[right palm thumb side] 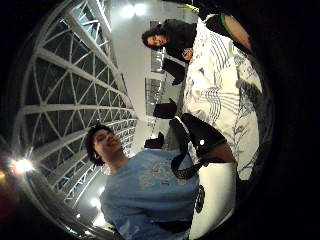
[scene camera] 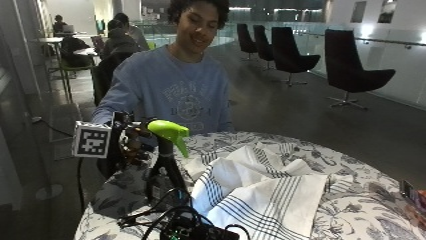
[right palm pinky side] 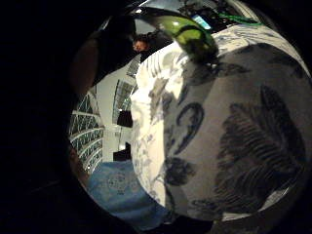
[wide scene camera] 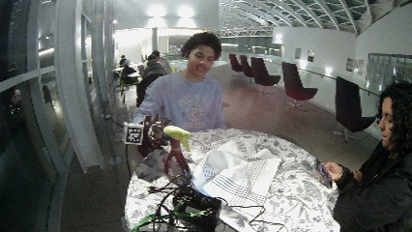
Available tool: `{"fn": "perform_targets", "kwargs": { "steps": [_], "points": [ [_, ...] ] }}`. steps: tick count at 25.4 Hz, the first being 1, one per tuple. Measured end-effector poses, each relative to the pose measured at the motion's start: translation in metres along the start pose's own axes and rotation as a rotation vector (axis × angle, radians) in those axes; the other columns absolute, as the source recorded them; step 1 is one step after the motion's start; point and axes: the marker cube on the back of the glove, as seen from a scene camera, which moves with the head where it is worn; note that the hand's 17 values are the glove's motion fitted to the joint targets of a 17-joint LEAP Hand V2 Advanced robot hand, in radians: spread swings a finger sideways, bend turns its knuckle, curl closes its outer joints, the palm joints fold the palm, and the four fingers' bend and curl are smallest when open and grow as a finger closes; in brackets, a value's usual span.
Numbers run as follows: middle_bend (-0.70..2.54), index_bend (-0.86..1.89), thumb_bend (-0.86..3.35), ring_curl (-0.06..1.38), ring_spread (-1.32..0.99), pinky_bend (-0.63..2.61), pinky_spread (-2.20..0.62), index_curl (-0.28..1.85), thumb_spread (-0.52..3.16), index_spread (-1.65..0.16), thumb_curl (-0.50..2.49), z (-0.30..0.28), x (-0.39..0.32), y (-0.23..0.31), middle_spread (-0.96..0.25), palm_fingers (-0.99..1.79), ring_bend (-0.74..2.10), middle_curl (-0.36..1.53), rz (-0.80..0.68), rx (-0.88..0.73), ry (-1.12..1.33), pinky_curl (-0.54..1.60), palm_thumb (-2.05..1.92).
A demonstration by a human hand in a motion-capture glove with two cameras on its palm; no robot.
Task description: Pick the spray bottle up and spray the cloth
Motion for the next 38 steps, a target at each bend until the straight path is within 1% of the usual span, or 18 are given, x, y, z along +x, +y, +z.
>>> {"fn": "perform_targets", "kwargs": {
  "steps": [6,11,15,19,21,24,26,28,30,32,35,38],
  "points": [
    [0.29,0.15,0.06,0.27,0.02,0.22,0.23,0.3,1.06,-0.36,0.32,-0.009,0.014,-0.043,-0.02,0.58,0.18,0.36,0.026,0.075,0.011,0.31,0.71],
    [0.28,0.14,0.03,0.26,0.02,0.22,0.23,0.3,1.05,-0.36,0.33,-0.007,0.019,-0.093,-0.02,0.58,0.19,0.37,0.097,0.125,-0.01,0.32,0.73],
    [0.29,0.12,0.02,0.27,0.02,0.21,0.23,0.29,1.05,-0.35,0.33,0.0,0.029,-0.125,-0.02,0.61,0.22,0.37,0.132,0.135,0.043,0.32,0.75],
    [0.32,0.1,-0.01,0.28,0.02,0.21,0.22,0.27,1.04,-0.35,0.33,0.008,0.037,-0.143,-0.04,0.66,0.25,0.38,0.126,0.151,0.096,0.32,0.76],
    [0.31,0.09,-0.02,0.29,0.01,0.25,0.19,0.26,1.03,-0.34,0.33,0.01,0.038,-0.147,-0.05,0.73,0.28,0.38,0.113,0.188,0.125,0.33,0.75],
    [0.31,0.0,-0.01,0.32,-0.02,0.36,0.09,0.22,1.01,-0.33,0.34,0.011,0.039,-0.149,-0.06,1.0,0.43,0.38,0.096,0.261,0.186,0.35,0.77],
    [0.3,0.02,0.0,0.33,-0.04,0.37,0.05,0.21,1.0,-0.31,0.35,0.011,0.039,-0.15,-0.07,1.07,0.48,0.38,0.092,0.299,0.218,0.34,0.81],
    [0.29,0.11,0.03,0.35,-0.05,0.38,0.01,0.24,0.99,-0.29,0.38,0.012,0.038,-0.152,-0.07,1.13,0.49,0.38,0.091,0.322,0.236,0.36,0.87],
    [0.28,0.15,0.03,0.37,-0.06,0.38,-0.02,0.26,0.97,-0.28,0.4,0.012,0.036,-0.152,-0.08,1.16,0.51,0.39,0.096,0.316,0.248,0.38,0.9],
    [0.28,0.16,0.02,0.38,-0.06,0.38,-0.04,0.27,0.95,-0.27,0.41,0.012,0.031,-0.149,-0.08,1.16,0.51,0.39,0.087,0.276,0.273,0.38,0.92],
    [0.28,0.15,0.01,0.39,-0.07,0.38,-0.06,0.28,0.94,-0.26,0.43,0.015,0.014,-0.143,-0.08,1.16,0.51,0.4,0.056,0.169,0.327,0.39,0.93],
    [0.27,0.14,-0.01,0.39,-0.07,0.38,-0.07,0.29,0.92,-0.25,0.44,0.023,-0.015,-0.141,-0.08,1.16,0.51,0.4,0.075,0.055,0.38,0.39,0.94]
  ]
}}
